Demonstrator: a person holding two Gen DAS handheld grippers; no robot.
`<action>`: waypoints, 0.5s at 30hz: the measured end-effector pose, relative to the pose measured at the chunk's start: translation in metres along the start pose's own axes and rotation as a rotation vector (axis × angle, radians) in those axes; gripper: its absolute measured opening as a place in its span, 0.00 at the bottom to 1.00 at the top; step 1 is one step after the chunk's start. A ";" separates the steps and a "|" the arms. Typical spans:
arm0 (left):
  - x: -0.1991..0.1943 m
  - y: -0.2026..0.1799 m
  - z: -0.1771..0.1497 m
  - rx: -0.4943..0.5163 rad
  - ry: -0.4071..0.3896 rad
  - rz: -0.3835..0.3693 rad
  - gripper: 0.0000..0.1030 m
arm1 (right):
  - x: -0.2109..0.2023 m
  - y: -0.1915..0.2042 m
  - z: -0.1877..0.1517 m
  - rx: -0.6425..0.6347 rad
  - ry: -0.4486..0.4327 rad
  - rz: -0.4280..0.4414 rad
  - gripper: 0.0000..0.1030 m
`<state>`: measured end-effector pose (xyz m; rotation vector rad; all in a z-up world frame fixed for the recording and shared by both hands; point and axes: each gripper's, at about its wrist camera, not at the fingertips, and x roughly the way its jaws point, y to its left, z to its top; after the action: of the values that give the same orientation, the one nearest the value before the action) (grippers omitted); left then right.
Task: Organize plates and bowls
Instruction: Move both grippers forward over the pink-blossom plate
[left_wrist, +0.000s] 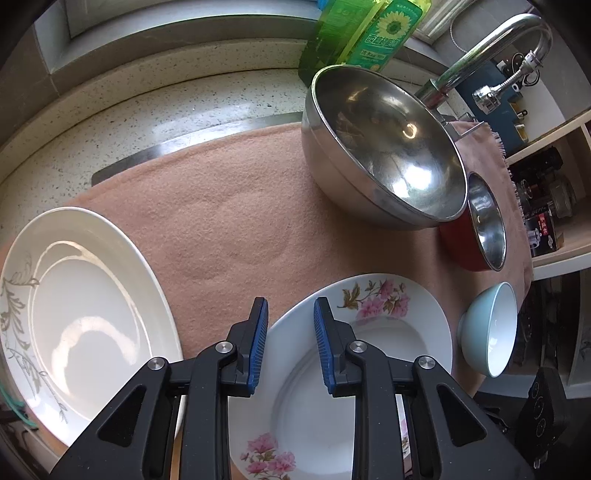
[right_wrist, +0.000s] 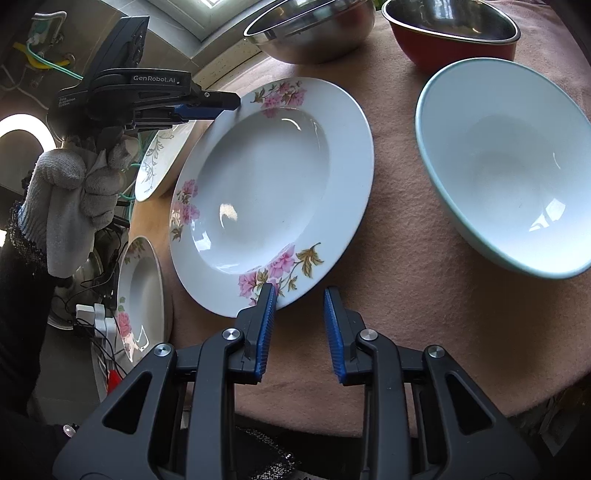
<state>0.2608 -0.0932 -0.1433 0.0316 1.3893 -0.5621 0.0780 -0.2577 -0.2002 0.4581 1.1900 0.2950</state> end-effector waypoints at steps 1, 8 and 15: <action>0.000 0.000 0.000 0.001 0.001 -0.002 0.23 | 0.000 0.001 0.001 -0.003 0.002 0.007 0.21; 0.000 0.003 -0.002 0.014 0.005 -0.015 0.23 | 0.001 -0.001 0.003 0.019 0.011 0.025 0.20; 0.005 0.006 0.011 0.018 0.075 -0.072 0.23 | 0.000 -0.001 0.004 0.025 0.020 0.020 0.20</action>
<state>0.2736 -0.0933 -0.1480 0.0174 1.4626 -0.6392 0.0819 -0.2592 -0.1999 0.4903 1.2104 0.3026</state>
